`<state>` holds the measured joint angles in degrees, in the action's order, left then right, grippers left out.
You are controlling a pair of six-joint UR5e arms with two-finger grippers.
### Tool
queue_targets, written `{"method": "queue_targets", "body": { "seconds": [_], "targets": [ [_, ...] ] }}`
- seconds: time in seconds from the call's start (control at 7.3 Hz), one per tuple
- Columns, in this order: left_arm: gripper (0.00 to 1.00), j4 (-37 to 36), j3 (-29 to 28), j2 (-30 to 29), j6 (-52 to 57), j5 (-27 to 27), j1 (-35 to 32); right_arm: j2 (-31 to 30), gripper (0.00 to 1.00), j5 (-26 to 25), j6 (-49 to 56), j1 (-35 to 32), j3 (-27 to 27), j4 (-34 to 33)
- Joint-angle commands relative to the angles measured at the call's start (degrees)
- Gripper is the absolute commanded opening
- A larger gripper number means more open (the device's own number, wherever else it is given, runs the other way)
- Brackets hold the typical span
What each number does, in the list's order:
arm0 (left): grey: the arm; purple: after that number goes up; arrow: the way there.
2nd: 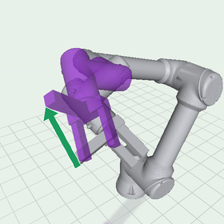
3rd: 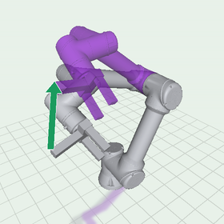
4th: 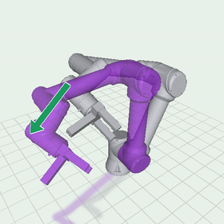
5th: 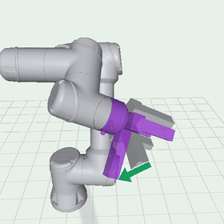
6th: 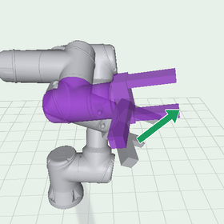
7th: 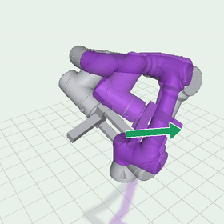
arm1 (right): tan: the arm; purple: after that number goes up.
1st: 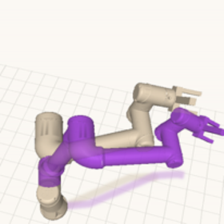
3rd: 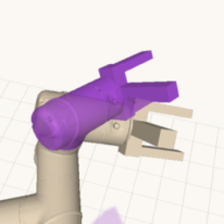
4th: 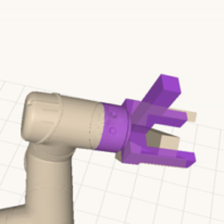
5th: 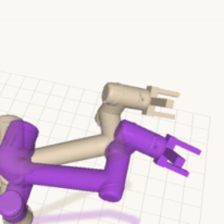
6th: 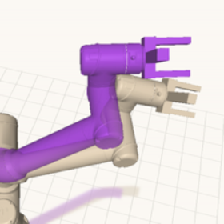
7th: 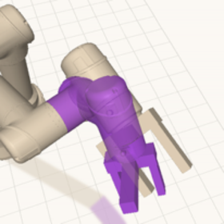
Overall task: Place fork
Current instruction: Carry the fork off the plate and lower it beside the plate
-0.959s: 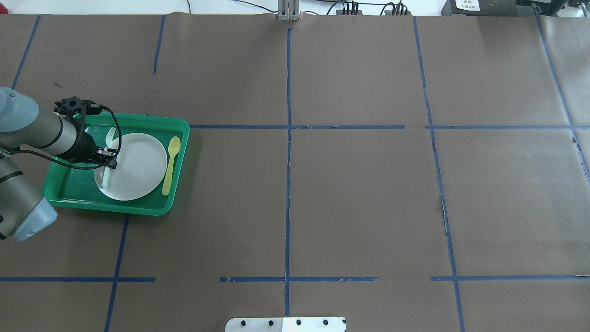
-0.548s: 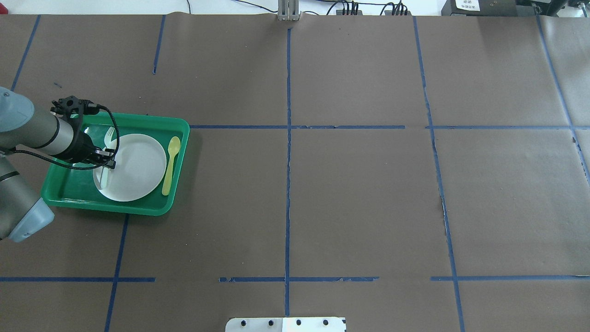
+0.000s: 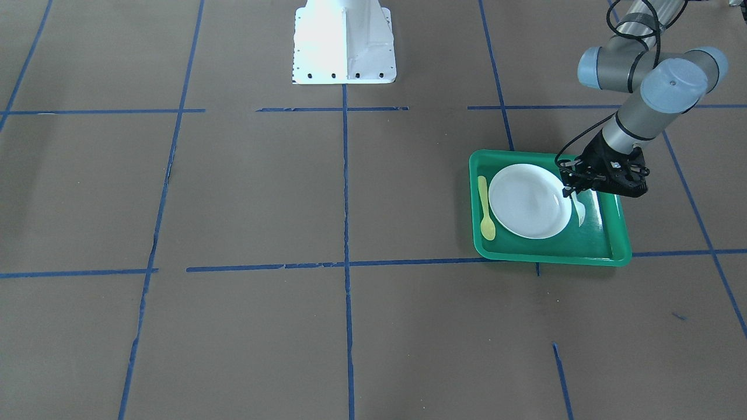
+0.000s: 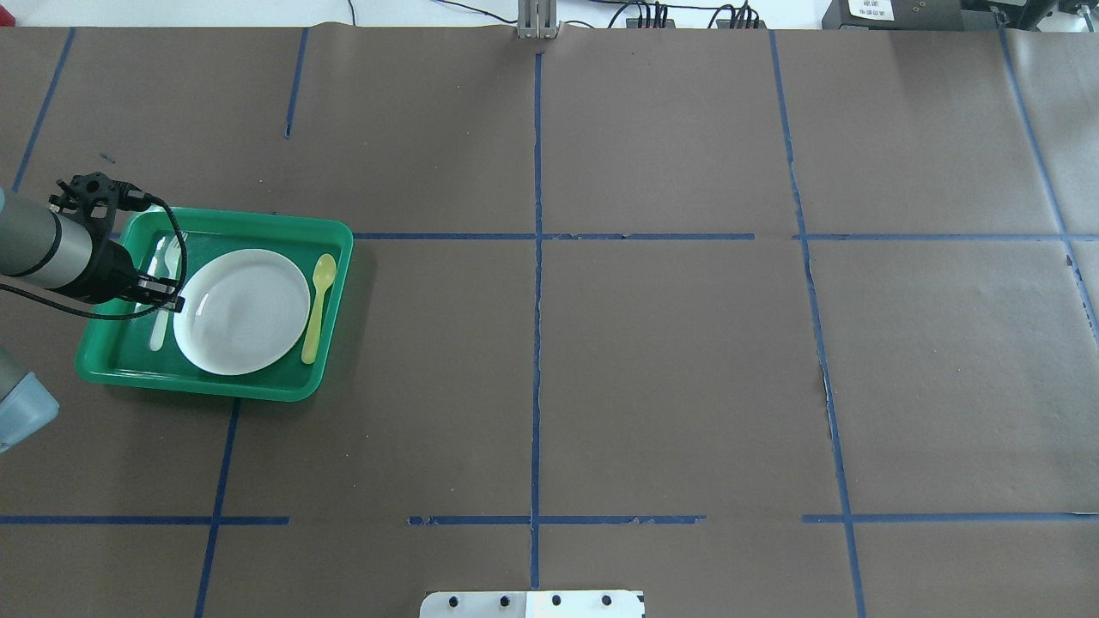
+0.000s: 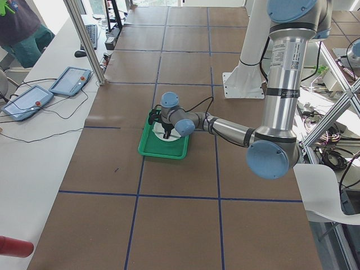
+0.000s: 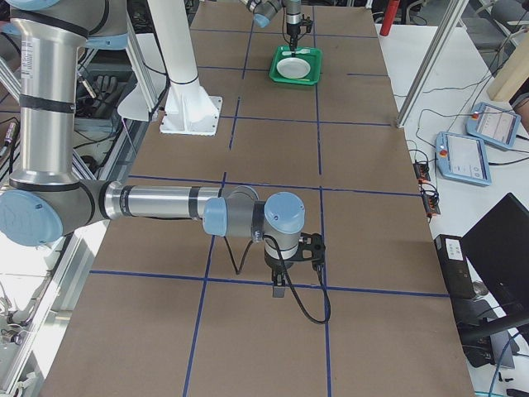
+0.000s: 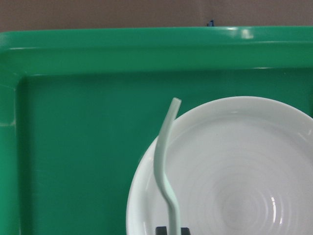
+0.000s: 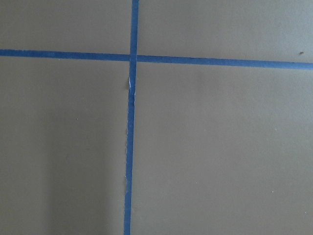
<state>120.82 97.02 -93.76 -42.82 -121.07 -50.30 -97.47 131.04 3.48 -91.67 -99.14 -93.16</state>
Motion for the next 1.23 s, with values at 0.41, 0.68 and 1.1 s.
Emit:
{"method": "queue_targets", "body": {
  "seconds": [0.41, 0.68, 1.1],
  "targets": [
    [0.12, 0.64, -3.68, 0.24, 6.61, 0.13, -3.39, 0.00, 1.00, 0.00, 0.04, 0.00, 0.00, 0.00],
    [1.00, 0.64, -3.68, 0.42, 7.83, -0.04, -4.36, 0.00, 1.00, 0.00, 0.04, 0.00, 0.00, 0.00],
    [1.00, -0.14, -3.15, 0.51, 13.94, -6.07, -11.00, 0.00, 1.00, 0.00, 0.04, 0.00, 0.00, 0.00]
  ]
}}
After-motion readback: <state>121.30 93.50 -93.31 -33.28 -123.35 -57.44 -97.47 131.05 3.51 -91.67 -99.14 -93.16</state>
